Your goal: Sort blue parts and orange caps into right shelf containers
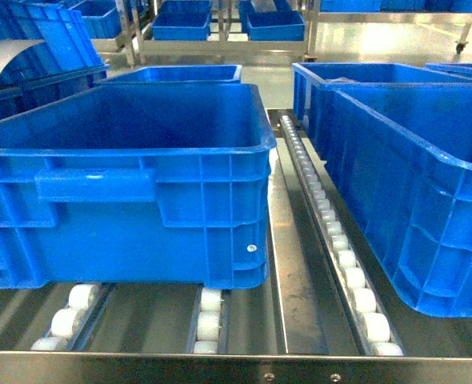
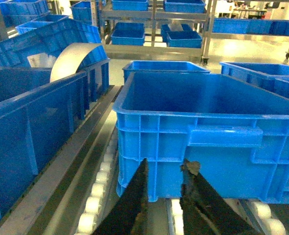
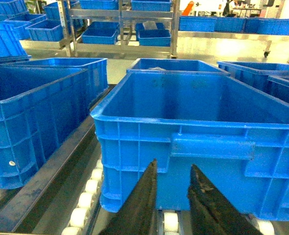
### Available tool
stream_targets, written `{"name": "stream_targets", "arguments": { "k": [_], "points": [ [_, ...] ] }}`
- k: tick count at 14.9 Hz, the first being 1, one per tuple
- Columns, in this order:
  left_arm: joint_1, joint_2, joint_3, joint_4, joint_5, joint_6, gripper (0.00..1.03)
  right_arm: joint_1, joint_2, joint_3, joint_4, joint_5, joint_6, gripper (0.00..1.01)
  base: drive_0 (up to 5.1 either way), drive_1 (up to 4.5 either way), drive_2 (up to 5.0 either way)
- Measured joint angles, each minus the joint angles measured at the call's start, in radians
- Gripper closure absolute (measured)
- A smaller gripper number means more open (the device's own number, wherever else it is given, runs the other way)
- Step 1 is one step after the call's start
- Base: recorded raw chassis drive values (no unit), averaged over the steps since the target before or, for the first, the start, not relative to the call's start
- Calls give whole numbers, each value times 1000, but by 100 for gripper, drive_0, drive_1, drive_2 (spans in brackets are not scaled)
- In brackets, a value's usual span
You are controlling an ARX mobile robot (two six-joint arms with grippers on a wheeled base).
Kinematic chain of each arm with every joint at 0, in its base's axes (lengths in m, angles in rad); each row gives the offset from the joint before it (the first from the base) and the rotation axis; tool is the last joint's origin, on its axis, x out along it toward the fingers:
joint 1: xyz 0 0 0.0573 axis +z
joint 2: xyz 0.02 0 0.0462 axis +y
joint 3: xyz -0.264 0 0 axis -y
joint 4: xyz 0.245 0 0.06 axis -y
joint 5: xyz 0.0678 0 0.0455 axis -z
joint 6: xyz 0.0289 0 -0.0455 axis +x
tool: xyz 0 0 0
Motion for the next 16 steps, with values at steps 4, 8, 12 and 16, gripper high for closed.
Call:
{"name": "stream_targets", "arguments": {
  "k": [4, 8, 12, 16],
  "points": [
    [0, 0, 0, 0, 0, 0, 34, 0, 0, 0, 0, 0, 0, 30, 0, 0, 0],
    [0, 0, 0, 0, 0, 1, 4, 0, 0, 0, 0, 0, 2, 3, 0, 0, 0],
    [0, 0, 0, 0, 0, 1, 5, 0, 0, 0, 0, 0, 2, 3, 0, 0, 0],
    [0, 0, 0, 0, 0, 1, 5, 0, 0, 0, 0, 0, 2, 3, 0, 0, 0]
  ]
}}
